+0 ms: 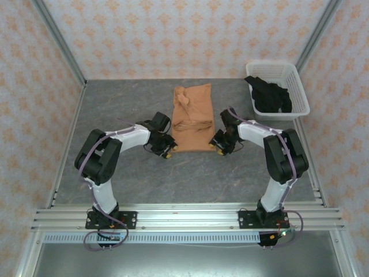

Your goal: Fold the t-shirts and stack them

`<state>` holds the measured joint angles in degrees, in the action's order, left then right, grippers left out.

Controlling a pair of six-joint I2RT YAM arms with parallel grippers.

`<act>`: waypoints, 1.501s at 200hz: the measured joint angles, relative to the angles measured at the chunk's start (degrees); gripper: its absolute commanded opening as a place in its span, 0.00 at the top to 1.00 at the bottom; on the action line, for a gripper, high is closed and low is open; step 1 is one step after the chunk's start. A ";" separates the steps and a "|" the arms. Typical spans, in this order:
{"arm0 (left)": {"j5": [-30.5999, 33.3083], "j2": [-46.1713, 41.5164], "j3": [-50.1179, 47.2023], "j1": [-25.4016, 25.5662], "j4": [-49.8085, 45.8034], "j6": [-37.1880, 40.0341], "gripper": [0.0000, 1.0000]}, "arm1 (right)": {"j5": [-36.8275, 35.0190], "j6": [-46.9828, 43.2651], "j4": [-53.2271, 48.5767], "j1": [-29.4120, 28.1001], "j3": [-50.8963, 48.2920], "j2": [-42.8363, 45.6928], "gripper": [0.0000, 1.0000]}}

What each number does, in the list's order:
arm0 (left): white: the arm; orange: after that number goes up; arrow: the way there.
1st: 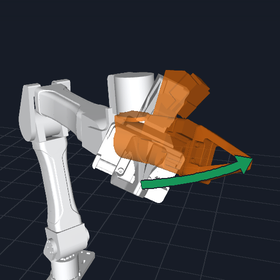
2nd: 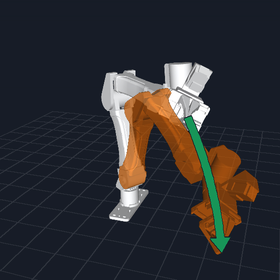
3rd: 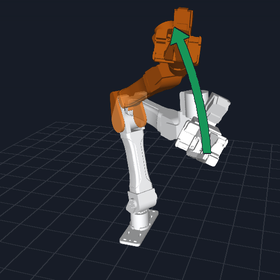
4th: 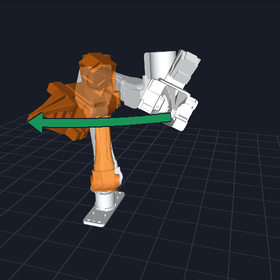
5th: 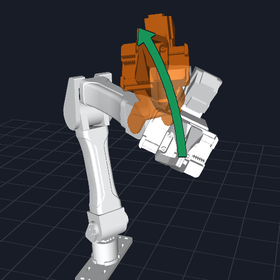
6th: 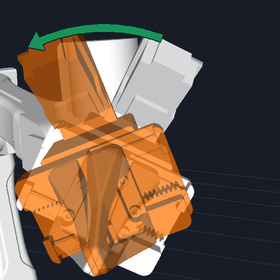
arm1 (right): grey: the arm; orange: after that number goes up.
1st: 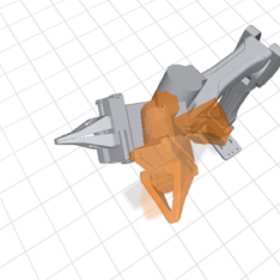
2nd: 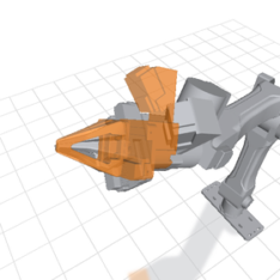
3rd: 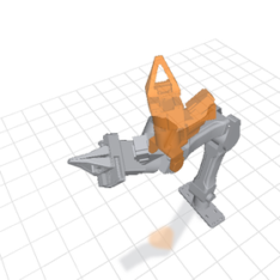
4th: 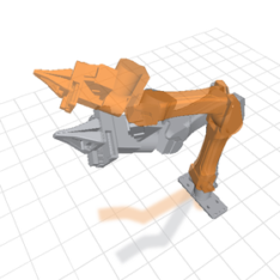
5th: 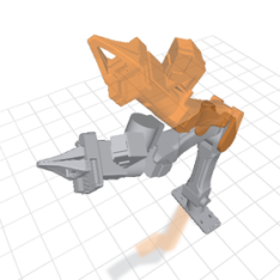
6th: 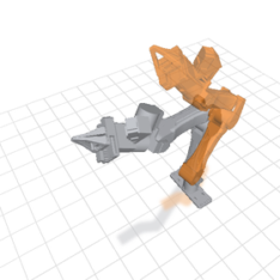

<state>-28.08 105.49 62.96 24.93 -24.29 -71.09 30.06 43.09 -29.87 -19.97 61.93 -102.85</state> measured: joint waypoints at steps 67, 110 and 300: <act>0.07 3.34 3.76 0.17 0.48 0.94 0.94 | -0.11 2.80 -3.10 0.13 2.49 -2.29 0.86; 3.26 4.24 7.17 -0.33 1.68 3.23 1.00 | -0.96 4.68 -0.20 -0.26 5.18 -3.10 1.00; 1.01 -7.13 4.74 -1.77 -12.59 12.92 1.00 | 1.16 6.43 -6.03 -1.81 5.46 4.39 1.00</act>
<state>-27.07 98.37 67.70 23.16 -36.88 -58.17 31.22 49.52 -35.90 -21.78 67.40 -98.45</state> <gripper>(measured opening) 0.057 0.049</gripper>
